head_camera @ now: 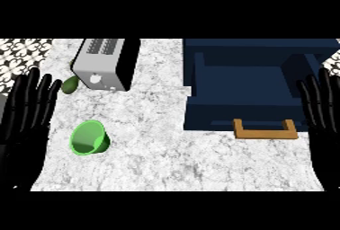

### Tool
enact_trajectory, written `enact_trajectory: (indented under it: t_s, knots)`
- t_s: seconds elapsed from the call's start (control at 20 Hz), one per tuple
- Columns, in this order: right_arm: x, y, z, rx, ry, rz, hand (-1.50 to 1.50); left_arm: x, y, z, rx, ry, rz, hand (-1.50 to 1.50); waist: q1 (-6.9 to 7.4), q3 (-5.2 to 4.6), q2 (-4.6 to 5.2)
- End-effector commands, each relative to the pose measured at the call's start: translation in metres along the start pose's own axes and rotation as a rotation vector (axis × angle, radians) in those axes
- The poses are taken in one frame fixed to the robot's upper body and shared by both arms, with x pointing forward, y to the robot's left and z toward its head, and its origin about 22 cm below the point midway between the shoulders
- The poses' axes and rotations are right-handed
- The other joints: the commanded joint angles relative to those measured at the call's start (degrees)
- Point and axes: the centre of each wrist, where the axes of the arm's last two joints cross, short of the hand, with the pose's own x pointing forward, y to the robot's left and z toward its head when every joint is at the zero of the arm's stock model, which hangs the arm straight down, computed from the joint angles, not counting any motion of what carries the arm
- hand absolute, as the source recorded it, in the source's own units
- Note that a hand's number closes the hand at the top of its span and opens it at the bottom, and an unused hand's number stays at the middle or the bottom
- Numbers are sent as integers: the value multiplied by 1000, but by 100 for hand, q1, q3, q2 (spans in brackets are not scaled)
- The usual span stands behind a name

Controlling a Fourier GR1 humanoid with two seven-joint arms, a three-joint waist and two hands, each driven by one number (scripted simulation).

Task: Pick up the cup, place it into the drawer and close the drawer

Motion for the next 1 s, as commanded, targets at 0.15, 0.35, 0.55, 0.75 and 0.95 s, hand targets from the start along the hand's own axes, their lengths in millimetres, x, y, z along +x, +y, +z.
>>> enact_trajectory:
  t_s: [0.15,0.35,0.55,0.75,0.95]
  knots:
    - [1,-7,16,39,17,-29,-150,-7,24,15,86,-18,-55,-150,-80,5,-14]
    - [1,13,6,93,81,-144,-150,-18,5,27,175,83,155,-150,-47,2,-16]
    - [-10,-4,-7,87,77,-144,-150,-29,-15,15,164,100,130,-150,-76,6,-8]
    - [7,26,-13,66,66,-139,-150,-23,6,15,178,85,152,-150,-65,4,-12]
    - [-6,-1,-17,85,85,-126,-150,-28,1,13,180,116,172,-150,-69,5,-11]
